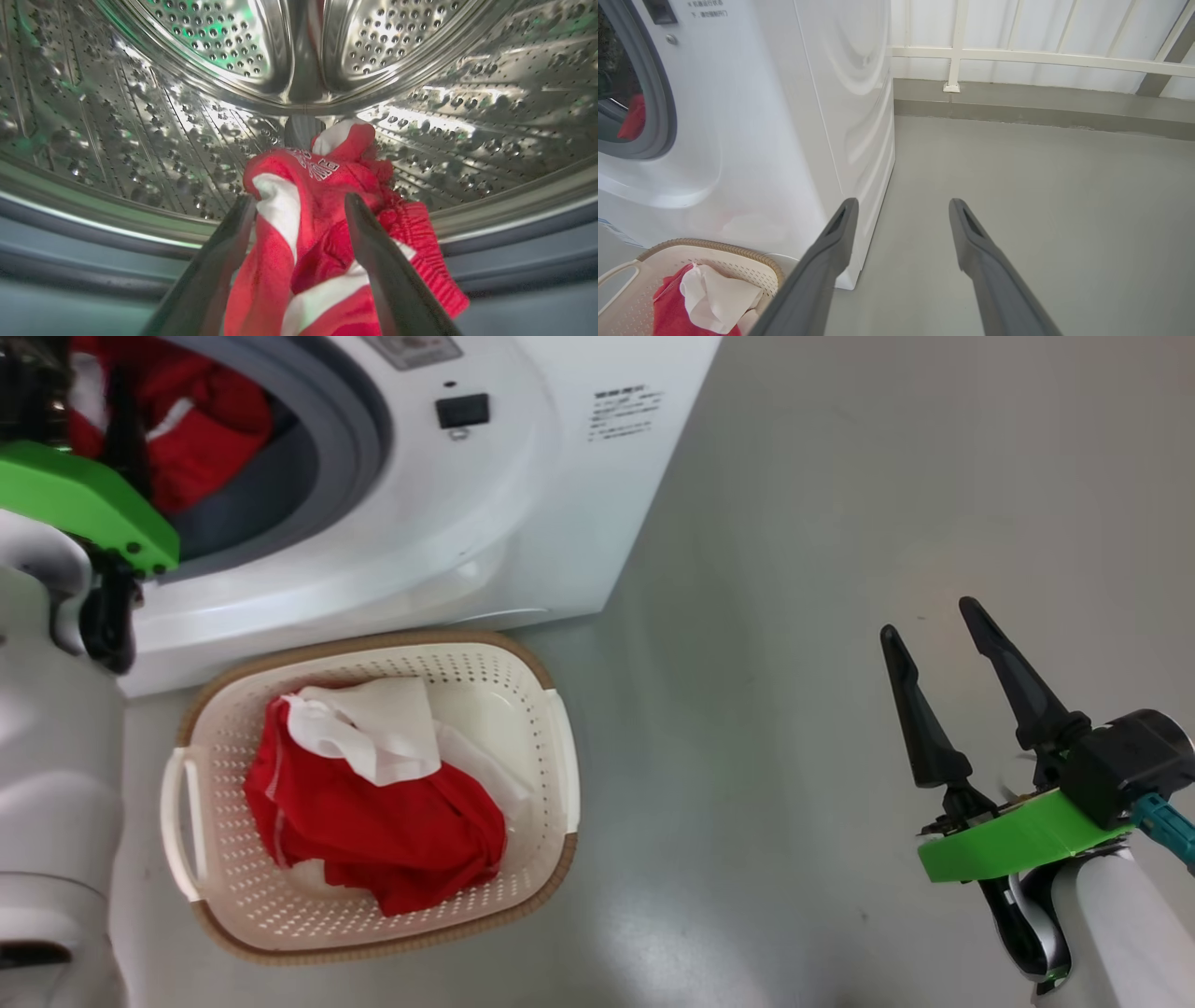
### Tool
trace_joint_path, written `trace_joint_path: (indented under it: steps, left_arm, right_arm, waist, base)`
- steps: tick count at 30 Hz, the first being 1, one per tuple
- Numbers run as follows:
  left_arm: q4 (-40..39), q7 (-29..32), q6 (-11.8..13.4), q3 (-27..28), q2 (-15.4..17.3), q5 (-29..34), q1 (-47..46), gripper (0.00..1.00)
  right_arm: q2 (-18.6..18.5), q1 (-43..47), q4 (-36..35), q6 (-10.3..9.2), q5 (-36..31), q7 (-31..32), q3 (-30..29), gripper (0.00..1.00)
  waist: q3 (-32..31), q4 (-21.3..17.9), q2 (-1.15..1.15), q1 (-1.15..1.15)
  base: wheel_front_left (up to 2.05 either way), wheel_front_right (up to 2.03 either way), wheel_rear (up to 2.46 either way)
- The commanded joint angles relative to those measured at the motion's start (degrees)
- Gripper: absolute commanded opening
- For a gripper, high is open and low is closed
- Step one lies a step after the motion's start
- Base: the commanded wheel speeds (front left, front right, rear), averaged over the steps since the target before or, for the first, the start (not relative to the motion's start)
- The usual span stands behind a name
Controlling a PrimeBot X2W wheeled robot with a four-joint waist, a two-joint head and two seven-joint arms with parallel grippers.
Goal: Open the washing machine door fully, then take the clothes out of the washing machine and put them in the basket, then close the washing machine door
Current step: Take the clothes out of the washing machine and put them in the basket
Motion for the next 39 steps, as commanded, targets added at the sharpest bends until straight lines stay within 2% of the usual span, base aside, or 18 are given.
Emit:
trace_joint_path:
  steps: [1,7,10,12,17,21,34,39]
  left_arm:
    - [0.5,1.2,0.5,0.2,3.5,0.3,-1.4,1.00]
    - [4.0,6.5,4.5,-1.4,5.5,1.8,-3.7,1.00]
    - [4.7,8.5,5.7,-2.8,6.0,3.0,-3.7,1.00]
    - [5.0,8.6,6.9,-3.7,6.3,3.8,-3.9,0.00]
    - [5.2,8.4,7.5,-4.2,6.1,3.9,-4.0,0.00]
    - [5.0,5.9,7.4,-4.6,5.8,3.9,-3.8,0.00]
    - [3.5,-3.5,2.4,-3.0,3.2,-0.1,0.7,0.00]
    - [0.3,-5.3,1.9,-4.0,2.5,0.7,4.0,0.00]
  right_arm:
    - [-0.4,-0.1,-1.2,0.02,0.9,-0.4,1.2,1.00]
    - [0.4,-0.6,-0.3,0.02,1.2,-0.4,1.8,1.00]
    - [0.7,-1.0,-0.1,0.02,1.4,-0.4,2.0,1.00]
    - [0.8,-1.1,0.0,0.02,1.4,-0.4,1.9,1.00]
    - [1.0,-0.9,0.3,0.02,1.5,-0.4,1.7,1.00]
    - [1.0,-0.7,0.5,0.02,1.6,-0.4,1.4,1.00]
    - [1.0,0.9,1.4,0.02,1.7,-0.4,0.9,1.00]
    - [0.9,1.8,1.8,0.02,1.7,-0.4,0.8,1.00]
  waist:
    - [1.1,-1.2,0.00,0.00]
    - [1.4,-2.3,0.00,0.00]
    - [1.6,-2.8,0.00,0.00]
    - [1.7,-2.8,0.00,0.00]
    - [1.4,-2.6,0.00,0.00]
    - [0.6,-2.0,0.00,0.00]
    - [-4.6,0.6,0.00,0.00]
    - [-7.0,1.8,0.00,0.00]
  base:
    - [0.00,0.00,0.00]
    - [0.00,0.00,0.00]
    - [0.00,0.00,0.00]
    - [0.00,0.00,0.00]
    - [0.00,0.00,0.00]
    - [0.00,0.00,0.00]
    - [0.00,0.00,0.00]
    - [0.00,0.00,0.00]
